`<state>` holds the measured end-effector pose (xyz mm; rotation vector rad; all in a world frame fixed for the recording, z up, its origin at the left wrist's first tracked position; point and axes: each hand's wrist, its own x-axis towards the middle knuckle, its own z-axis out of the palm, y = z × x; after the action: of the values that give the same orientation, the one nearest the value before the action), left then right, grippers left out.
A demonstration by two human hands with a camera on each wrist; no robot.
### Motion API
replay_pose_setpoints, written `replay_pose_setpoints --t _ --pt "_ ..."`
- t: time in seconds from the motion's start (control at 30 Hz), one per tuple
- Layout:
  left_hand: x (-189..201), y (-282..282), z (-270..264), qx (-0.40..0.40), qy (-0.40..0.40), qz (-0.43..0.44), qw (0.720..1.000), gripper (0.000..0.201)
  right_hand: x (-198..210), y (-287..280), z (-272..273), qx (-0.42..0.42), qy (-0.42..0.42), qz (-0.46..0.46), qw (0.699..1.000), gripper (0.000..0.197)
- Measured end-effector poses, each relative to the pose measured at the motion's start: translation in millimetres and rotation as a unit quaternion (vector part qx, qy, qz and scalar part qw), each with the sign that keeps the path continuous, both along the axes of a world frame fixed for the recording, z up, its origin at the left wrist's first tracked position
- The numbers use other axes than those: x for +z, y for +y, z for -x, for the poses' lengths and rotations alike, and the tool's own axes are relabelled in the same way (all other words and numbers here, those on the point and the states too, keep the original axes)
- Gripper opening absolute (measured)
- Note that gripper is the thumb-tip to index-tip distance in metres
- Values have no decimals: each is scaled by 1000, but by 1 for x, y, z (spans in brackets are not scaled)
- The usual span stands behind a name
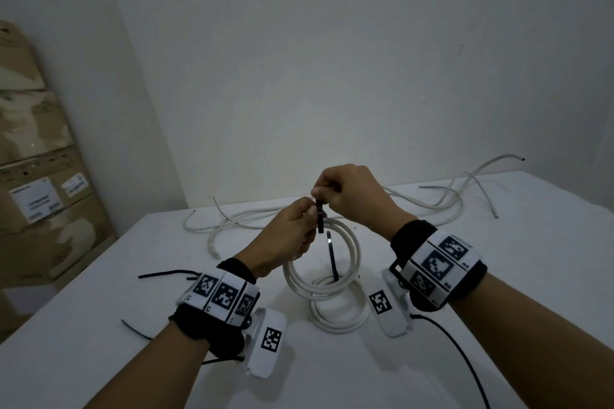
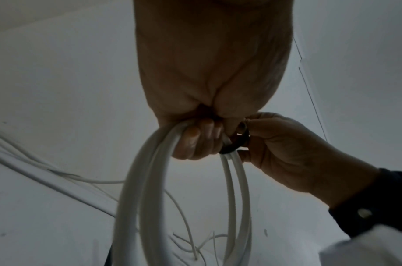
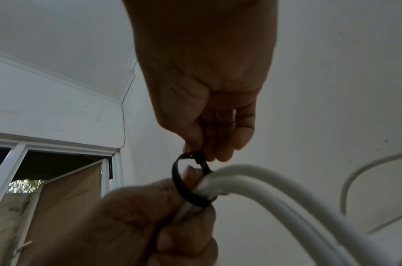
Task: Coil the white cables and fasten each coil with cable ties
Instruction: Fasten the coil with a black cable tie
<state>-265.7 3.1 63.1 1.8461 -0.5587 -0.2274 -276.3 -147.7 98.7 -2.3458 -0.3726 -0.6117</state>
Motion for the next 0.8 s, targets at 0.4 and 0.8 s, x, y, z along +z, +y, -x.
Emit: replay_pose_setpoints --t 0.4,0.8 --pt "1 -8 10 -38 23 17 999 19 6 -10 -15 -63 -1 5 998 14" --pt "-5 -13 -1 61 16 35 997 17 24 1 22 49 -25 57 997 11"
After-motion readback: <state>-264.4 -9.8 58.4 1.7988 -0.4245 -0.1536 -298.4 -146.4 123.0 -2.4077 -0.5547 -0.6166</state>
